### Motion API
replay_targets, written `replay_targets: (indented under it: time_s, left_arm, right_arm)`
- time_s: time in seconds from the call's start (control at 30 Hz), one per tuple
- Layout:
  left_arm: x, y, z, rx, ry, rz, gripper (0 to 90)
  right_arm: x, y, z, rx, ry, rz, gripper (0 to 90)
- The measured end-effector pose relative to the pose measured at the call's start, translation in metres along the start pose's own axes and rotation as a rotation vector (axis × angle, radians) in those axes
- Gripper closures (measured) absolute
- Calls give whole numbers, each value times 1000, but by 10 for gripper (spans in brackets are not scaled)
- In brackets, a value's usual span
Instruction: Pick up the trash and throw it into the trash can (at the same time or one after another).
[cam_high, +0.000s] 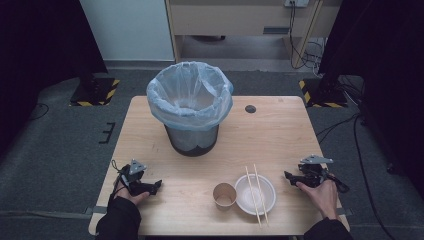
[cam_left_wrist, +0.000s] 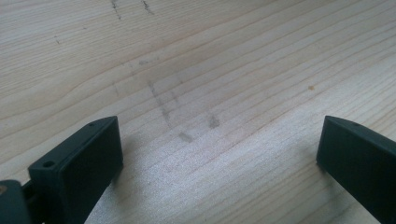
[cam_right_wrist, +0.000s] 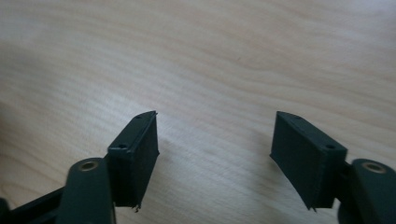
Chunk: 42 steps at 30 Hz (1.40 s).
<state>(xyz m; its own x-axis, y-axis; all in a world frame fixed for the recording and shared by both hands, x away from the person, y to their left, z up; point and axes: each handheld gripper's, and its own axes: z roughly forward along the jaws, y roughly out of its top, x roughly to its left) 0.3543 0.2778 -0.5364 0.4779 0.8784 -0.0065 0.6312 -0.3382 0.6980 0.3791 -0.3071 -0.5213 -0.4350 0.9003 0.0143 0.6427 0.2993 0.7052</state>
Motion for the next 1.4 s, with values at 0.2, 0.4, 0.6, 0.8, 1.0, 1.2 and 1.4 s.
replay_targets:
  time_s: [0.2, 0.4, 0.6, 0.8, 1.0, 1.2, 1.4]
  left_arm:
    - [0, 0, 0, 0, 0, 1, 0]
    - [-1, 0, 0, 1, 2, 2, 0]
    - [-1, 0, 0, 1, 0, 3, 0]
    - [-1, 0, 0, 1, 0, 3, 0]
    - [-1, 0, 0, 1, -1, 4, 0]
    - [-1, 0, 0, 1, -1, 4, 0]
    - [-1, 0, 0, 1, 0, 4, 0]
  right_arm:
    - [-4, 5, -15, -99, -3, 69, 340]
    - [-1, 14, -27, -134, 10, 55, 356]
    - [3, 22, -39, -179, 8, 69, 354]
    - [14, 34, -56, -239, 5, 90, 363]
    - [33, 46, -73, -284, 23, 78, 385]
    - [53, 54, -80, -283, 55, 36, 407]
    - [72, 55, -81, -252, 94, 9, 440]
